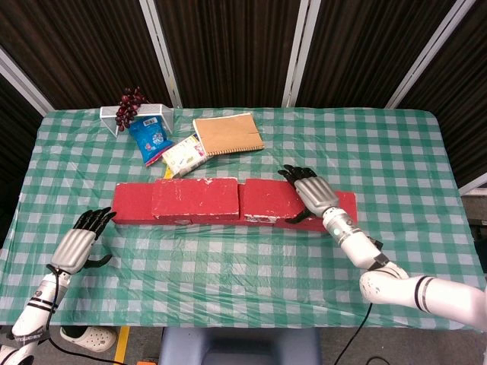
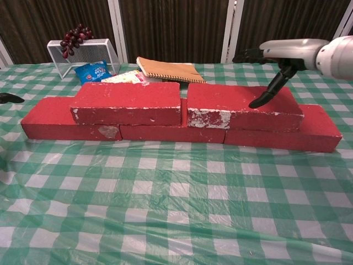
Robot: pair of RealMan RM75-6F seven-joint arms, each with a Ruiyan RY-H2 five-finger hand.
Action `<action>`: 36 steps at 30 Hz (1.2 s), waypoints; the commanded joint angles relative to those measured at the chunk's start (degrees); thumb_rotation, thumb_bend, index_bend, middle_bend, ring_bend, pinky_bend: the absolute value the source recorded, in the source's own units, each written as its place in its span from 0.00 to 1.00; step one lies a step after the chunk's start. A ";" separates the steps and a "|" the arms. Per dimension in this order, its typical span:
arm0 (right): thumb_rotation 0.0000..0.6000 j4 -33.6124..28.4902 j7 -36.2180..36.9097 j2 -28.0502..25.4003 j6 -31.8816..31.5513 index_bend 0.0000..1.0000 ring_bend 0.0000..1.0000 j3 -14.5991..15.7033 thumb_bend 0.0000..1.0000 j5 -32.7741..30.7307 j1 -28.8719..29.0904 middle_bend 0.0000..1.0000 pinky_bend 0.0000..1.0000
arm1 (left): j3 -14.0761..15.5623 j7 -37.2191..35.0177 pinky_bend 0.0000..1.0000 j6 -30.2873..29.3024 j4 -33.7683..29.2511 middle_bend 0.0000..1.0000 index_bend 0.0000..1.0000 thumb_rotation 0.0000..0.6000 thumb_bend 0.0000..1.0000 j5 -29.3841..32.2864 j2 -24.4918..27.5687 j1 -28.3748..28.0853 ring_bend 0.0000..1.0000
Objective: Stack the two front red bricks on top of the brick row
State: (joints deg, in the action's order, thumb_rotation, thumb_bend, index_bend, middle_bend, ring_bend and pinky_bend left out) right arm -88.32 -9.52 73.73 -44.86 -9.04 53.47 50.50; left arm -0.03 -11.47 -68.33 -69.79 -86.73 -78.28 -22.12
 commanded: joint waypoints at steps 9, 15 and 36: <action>0.72 2.22 6.22 -7.72 -8.94 0.12 0.00 7.09 0.06 14.92 -11.94 0.00 0.07 | -0.04 1.25 0.04 -0.13 -0.01 0.00 0.00 1.00 0.26 0.01 -0.62 0.05 0.00; 0.70 5.94 9.36 -6.14 -4.96 0.19 0.00 8.02 0.06 16.18 -12.57 0.00 0.07 | -0.02 1.75 0.04 0.53 0.16 0.00 0.00 1.00 0.26 0.22 -0.96 -0.17 0.00; 0.74 8.15 9.17 -1.40 -0.27 0.26 0.00 6.26 0.07 17.66 -11.47 0.00 0.07 | -0.19 1.03 0.04 0.57 0.47 0.00 0.00 1.00 0.26 0.45 -0.68 -0.15 0.00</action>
State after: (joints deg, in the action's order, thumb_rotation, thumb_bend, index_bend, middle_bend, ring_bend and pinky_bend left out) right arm -80.18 -0.33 72.29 -45.17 -2.73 71.13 39.01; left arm -0.21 -10.43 -67.76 -69.32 -86.27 -78.96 -22.28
